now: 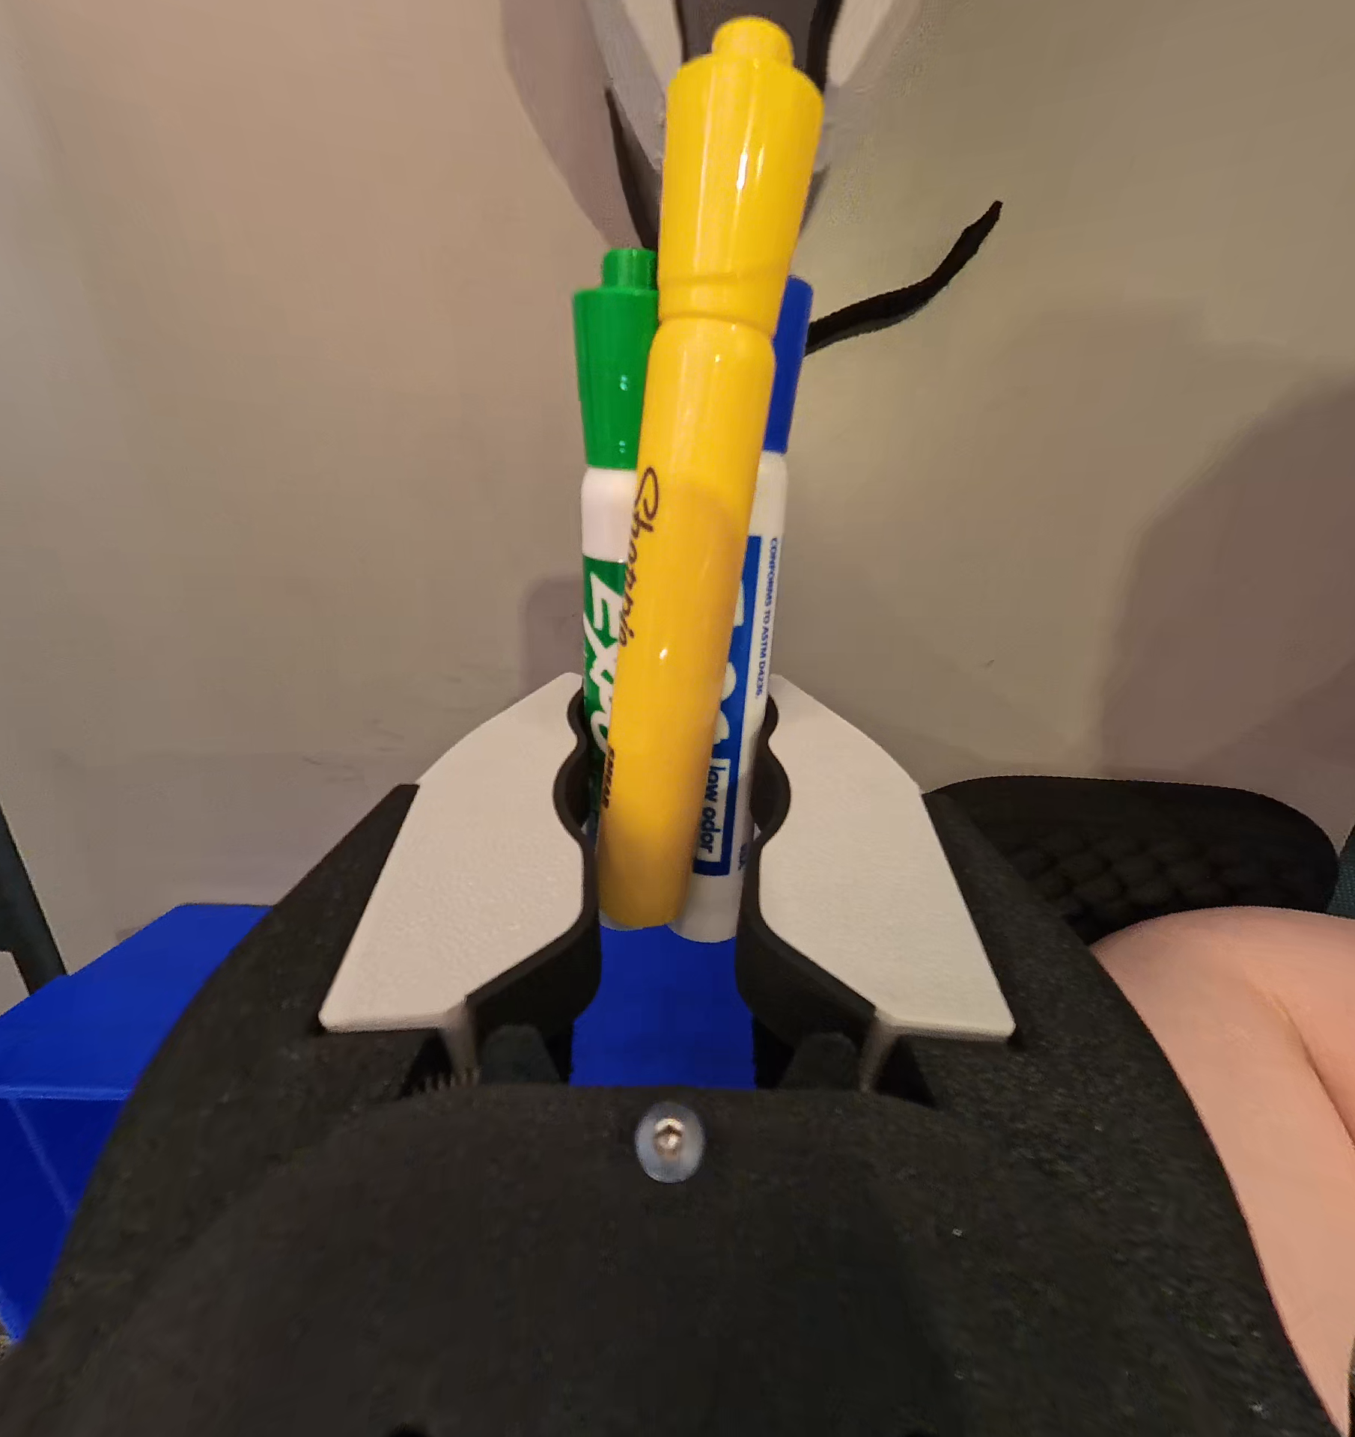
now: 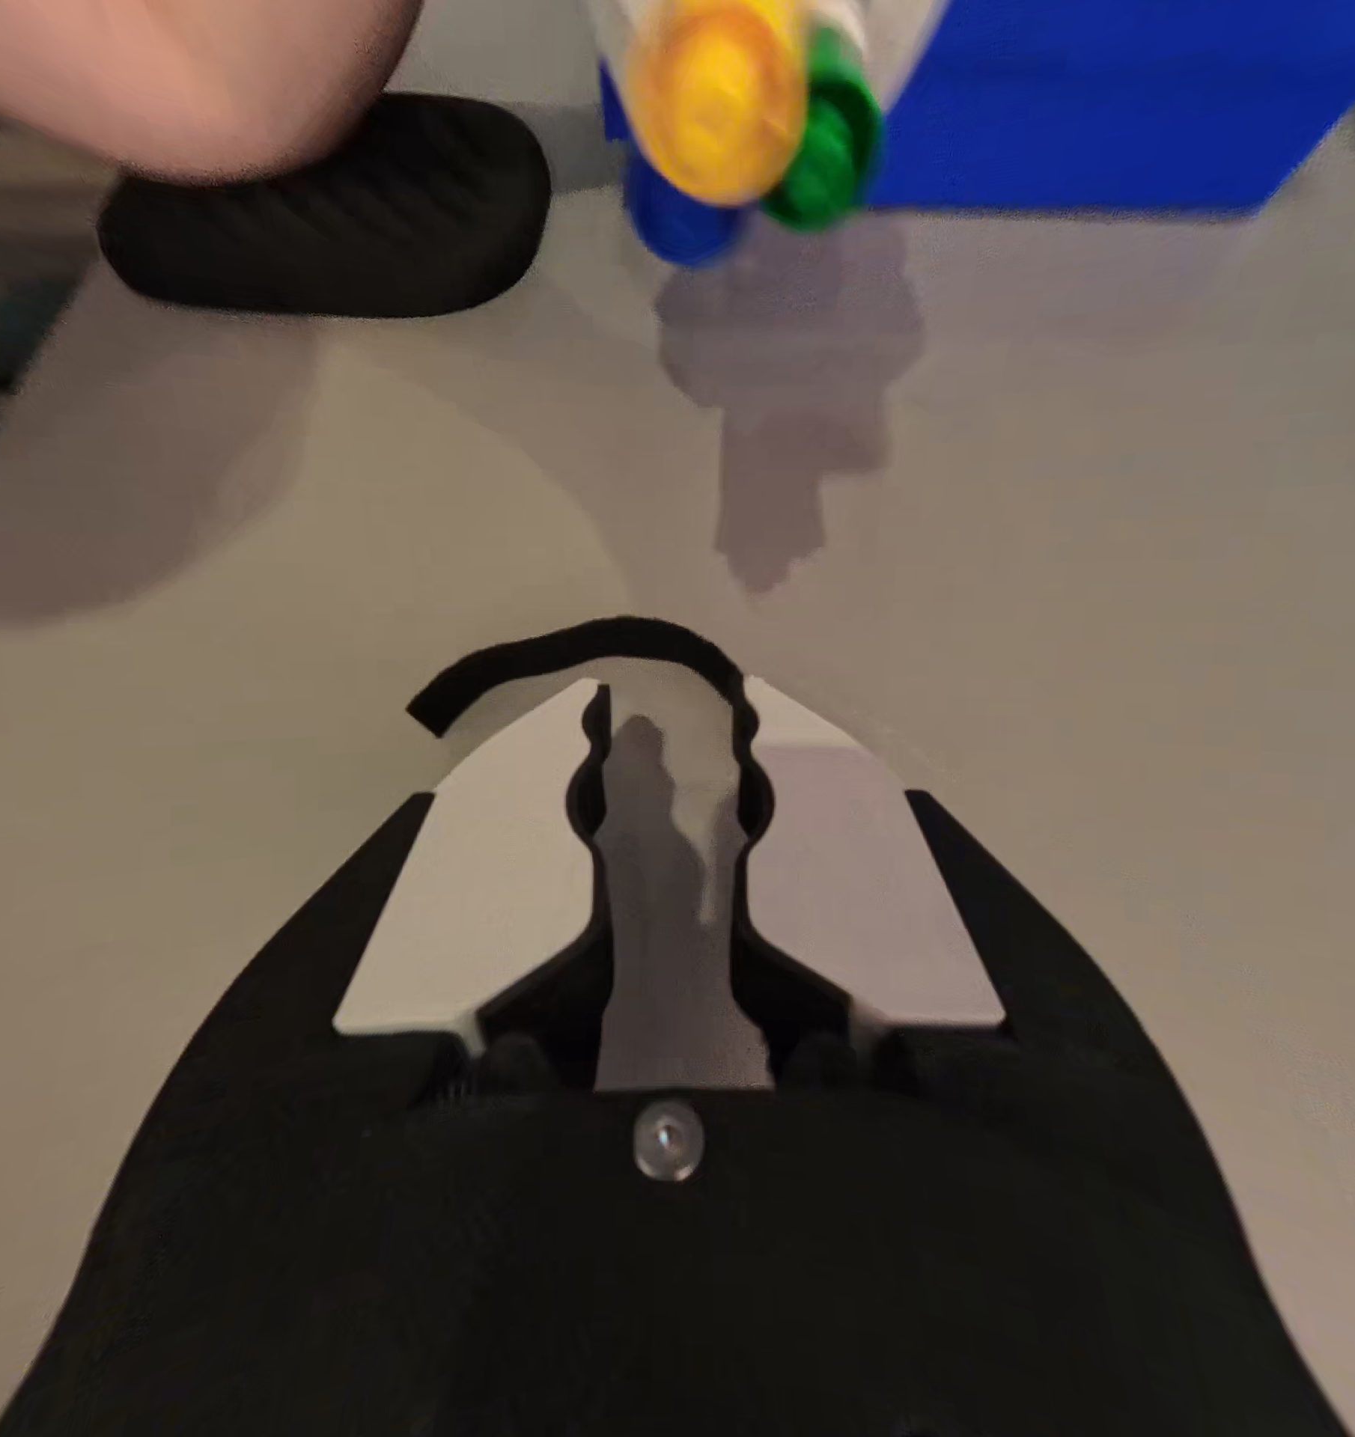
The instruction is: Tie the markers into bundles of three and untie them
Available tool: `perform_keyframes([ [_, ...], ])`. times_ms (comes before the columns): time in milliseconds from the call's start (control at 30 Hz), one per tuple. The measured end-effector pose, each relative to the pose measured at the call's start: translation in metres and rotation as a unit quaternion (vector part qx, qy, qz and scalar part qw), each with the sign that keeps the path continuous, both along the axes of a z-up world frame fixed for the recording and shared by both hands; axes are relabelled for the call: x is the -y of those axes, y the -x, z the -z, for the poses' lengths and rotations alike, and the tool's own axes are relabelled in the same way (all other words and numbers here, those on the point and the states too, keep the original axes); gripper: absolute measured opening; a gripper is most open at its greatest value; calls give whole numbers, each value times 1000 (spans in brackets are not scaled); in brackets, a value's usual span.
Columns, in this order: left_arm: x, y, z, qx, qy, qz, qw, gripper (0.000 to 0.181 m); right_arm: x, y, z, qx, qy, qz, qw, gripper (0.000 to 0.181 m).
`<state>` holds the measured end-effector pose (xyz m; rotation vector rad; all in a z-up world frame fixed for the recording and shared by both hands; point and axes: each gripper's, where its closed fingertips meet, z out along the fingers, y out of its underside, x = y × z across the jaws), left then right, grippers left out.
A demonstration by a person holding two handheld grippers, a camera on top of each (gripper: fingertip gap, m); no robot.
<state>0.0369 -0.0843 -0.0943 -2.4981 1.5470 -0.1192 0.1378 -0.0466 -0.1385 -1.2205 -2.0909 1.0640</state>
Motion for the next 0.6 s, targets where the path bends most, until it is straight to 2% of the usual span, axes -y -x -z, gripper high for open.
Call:
perform_keyframes([
  [67,0,3,-1,-1,-3,-5,1000,38,-8,1,11,45,60,19,997,33],
  [100,0,3,-2,1,-3,-7,1000,38,-9,0,14,48,59,14,997,34],
  [200,0,4,-4,3,-7,-8,1000,38,-15,3,8,-21,-47,-3,999,30],
  [267,0,5,-4,4,-8,-9,1000,38,-12,7,-5,-51,-77,-13,996,28],
  [333,0,5,-3,1,-3,-9,1000,38,-7,11,-6,-35,-112,-36,992,25],
  [467,1,10,-1,-5,1,-18,1000,38,8,22,11,9,-183,-95,978,22],
  [600,2,13,-3,-3,-4,-19,1000,38,-4,25,31,43,-190,-85,977,17],
])
